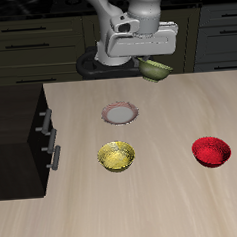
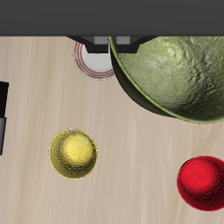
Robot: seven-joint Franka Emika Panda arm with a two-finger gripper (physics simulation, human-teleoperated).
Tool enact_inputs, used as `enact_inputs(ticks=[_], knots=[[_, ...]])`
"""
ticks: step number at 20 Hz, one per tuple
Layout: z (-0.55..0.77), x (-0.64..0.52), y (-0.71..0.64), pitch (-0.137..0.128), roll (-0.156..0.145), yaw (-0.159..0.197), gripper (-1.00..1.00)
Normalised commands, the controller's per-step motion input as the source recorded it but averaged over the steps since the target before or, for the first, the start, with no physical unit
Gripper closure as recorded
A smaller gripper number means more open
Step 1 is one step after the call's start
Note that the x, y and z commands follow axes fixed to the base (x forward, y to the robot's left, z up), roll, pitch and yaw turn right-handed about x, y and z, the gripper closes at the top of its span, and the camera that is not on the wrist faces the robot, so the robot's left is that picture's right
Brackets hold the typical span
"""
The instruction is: Place the green bowl on top of the wooden cabinet
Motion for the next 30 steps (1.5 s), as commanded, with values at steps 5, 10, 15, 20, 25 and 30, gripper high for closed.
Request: enact_inputs(ticks=[5, 10, 15, 20, 25, 30], knots=[[0.20, -0.02, -0.02, -0.021, -0.001, -0.003, 1.00], [0.20, 0.02, -0.06, -0.026, -0.009, 0.002, 1.00], [0.06, 0.02, -0.04, 0.001, -0.006, -0.002, 1.00], [0.18, -0.03, -0.05, -0.014, 0.006, -0.006, 1.00], [0.08, -0.01, -0.04, -0.014, -0.001, -0.003, 1.00], [0.03, 0.04, -0.02, 0.007, -0.006, 0.002, 1.00]])
